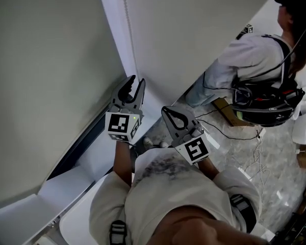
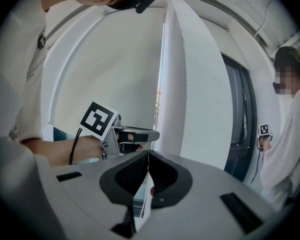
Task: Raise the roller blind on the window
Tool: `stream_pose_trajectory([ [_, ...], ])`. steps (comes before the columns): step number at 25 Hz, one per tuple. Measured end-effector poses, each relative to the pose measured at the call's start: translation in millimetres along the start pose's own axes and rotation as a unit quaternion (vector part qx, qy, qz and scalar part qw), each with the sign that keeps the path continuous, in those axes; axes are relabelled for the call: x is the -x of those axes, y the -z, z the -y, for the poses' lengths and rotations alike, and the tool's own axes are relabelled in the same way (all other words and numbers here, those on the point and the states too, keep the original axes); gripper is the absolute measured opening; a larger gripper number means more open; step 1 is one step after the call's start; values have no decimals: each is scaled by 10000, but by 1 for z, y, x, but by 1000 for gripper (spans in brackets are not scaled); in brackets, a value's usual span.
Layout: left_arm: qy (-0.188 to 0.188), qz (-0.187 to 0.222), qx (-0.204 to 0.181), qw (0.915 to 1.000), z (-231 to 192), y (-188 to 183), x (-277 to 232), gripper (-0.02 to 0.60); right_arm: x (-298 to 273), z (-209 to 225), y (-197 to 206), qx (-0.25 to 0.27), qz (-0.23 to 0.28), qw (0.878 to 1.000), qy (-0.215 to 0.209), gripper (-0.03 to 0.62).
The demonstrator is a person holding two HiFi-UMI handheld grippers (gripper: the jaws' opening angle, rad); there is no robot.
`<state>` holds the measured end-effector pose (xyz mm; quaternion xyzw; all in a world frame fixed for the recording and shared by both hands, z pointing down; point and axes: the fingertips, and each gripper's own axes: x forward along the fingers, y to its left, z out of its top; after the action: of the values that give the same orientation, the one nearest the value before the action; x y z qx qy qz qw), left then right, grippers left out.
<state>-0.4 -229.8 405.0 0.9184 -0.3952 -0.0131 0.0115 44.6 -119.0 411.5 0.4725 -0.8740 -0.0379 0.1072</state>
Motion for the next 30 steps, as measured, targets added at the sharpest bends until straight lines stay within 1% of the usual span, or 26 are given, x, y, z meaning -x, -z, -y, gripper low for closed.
stream_pose_trajectory([
  [6,161,-87,91,9998,4,7,-9,100,5,2,1,7,-16,10000,63,61],
  [9,201,-68,92,9997,5,9,-11,25,6,5,2,21,-39,10000,87,61],
  [13,263,-50,125,9996,7,8,-7,17,7,7,2,12,-31,10000,74,61],
  [17,234,-45,243,9994,9,10,2,17,4,4,1,59,4,10000,-77,61],
  [22,131,-136,259,9995,14,15,17,15,-2,-2,-7,88,142,9993,-346,63],
  [25,83,-177,290,9994,16,18,27,15,-6,-6,-17,116,257,9984,-492,63],
  [30,-13,-245,340,9991,20,26,42,15,-10,-9,-40,14,475,9964,-699,63],
])
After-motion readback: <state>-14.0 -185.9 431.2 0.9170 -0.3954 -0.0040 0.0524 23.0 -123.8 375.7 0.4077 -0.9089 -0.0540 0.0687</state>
